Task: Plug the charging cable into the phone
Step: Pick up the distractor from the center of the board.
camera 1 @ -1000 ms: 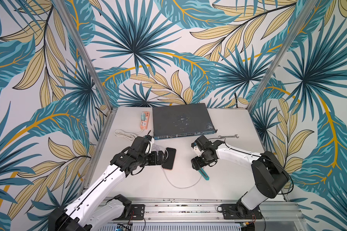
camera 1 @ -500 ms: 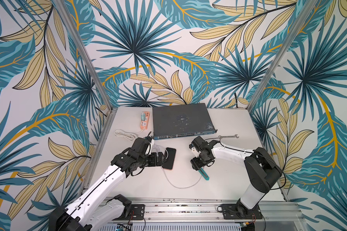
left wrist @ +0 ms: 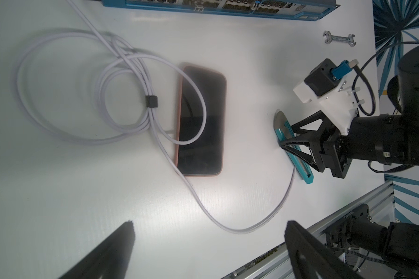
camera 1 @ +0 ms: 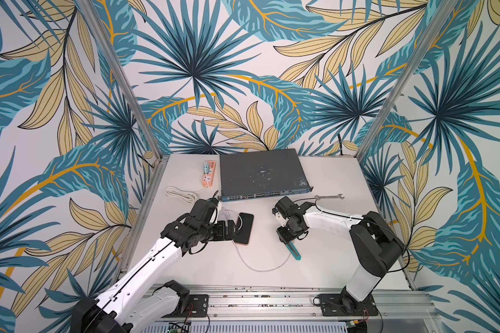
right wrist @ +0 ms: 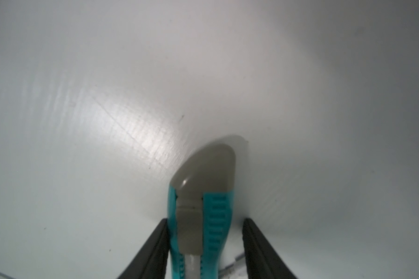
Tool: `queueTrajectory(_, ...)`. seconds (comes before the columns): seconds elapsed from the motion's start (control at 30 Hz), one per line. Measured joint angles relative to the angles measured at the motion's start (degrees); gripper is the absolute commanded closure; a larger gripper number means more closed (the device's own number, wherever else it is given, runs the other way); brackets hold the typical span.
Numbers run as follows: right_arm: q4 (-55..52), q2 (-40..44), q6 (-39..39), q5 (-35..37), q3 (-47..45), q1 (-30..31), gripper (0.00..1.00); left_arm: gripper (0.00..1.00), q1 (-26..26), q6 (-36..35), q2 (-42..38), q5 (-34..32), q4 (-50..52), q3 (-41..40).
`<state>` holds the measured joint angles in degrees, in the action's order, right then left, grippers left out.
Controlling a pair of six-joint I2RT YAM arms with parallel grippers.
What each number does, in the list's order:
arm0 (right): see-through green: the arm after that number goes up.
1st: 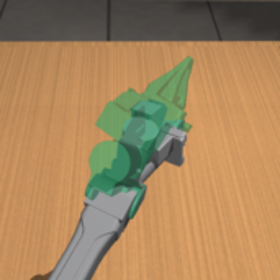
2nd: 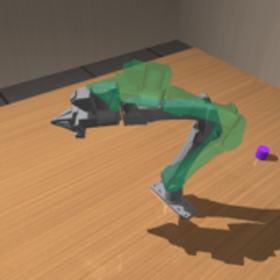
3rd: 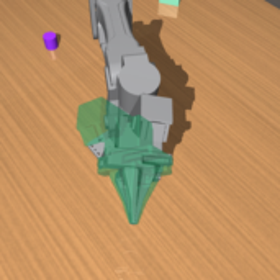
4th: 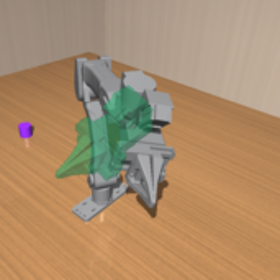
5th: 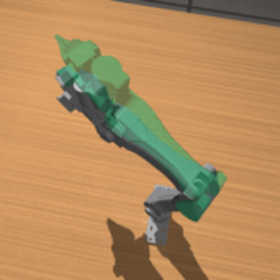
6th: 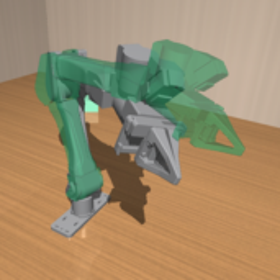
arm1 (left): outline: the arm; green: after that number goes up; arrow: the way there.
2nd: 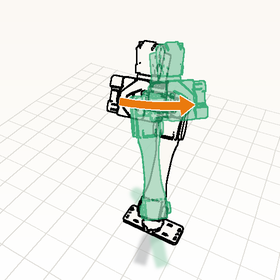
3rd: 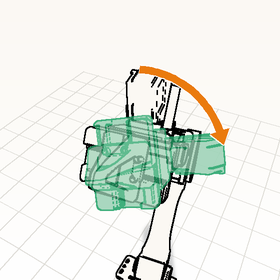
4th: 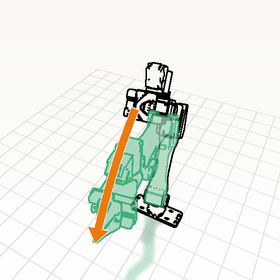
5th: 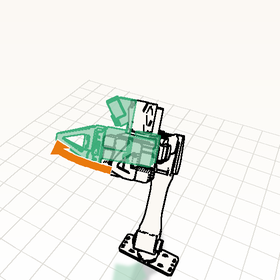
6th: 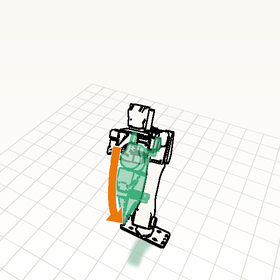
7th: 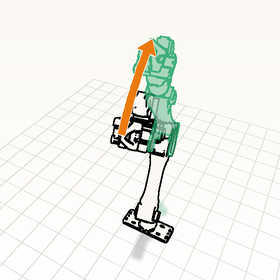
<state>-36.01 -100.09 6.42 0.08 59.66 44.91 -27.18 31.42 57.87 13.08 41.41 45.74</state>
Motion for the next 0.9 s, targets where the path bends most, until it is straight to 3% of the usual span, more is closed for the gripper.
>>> queueTrajectory(0.4, 0.2, -0.2, 0.7, 4.6, 0.2, 2.3, 0.7, 0.0, 0.0, 0.0, 1.2, 0.0, -0.1, -1.4)
queueTrajectory(0.9, -2.3, 0.8, 1.7, 5.9, 6.7, 2.3, 0.72, 0.0, 0.0, 0.8, 1.2, 1.7, -3.3, -2.2)
